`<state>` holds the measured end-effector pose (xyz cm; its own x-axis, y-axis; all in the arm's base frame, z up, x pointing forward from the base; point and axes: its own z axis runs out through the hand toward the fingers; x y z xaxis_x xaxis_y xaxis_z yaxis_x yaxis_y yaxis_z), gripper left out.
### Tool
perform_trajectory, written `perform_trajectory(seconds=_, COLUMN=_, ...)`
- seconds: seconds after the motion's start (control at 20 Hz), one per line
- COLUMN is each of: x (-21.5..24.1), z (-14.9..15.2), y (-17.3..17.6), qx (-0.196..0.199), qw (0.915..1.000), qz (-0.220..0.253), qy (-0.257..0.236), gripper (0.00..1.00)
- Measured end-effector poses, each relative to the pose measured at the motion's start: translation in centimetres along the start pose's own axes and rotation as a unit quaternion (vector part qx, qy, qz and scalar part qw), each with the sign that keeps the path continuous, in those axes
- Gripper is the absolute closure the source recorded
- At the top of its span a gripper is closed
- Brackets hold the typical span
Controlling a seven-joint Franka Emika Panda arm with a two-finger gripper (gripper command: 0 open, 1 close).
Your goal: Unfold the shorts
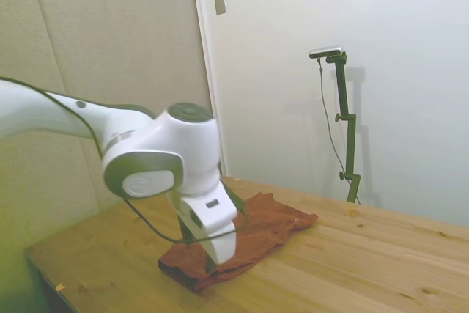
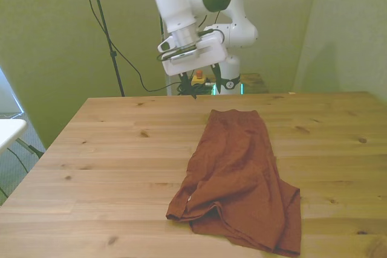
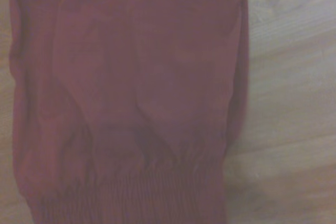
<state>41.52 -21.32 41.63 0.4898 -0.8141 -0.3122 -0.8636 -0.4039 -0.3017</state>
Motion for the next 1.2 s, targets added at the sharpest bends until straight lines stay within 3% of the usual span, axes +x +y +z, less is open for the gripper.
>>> perform_trajectory(seconds=0.3, x=3.7, z=4.0, y=-1.1, qx=-0.017, qw=0.9974, qz=0.000, qy=-0.069, gripper=0.00)
perform_trajectory(seconds=0.35, x=3.9, z=4.6, y=-1.2, qx=-0.019, qw=0.9970, qz=-0.002, qy=-0.075, gripper=1.00)
perform_trajectory(seconds=0.55, x=3.8, z=6.6, y=-2.0, qx=-0.023, qw=0.9949, qz=-0.017, qy=-0.096, gripper=1.00)
perform_trajectory(seconds=1.2, x=3.0, z=7.2, y=-3.3, qx=-0.030, qw=0.9937, qz=-0.032, qy=-0.103, gripper=1.00)
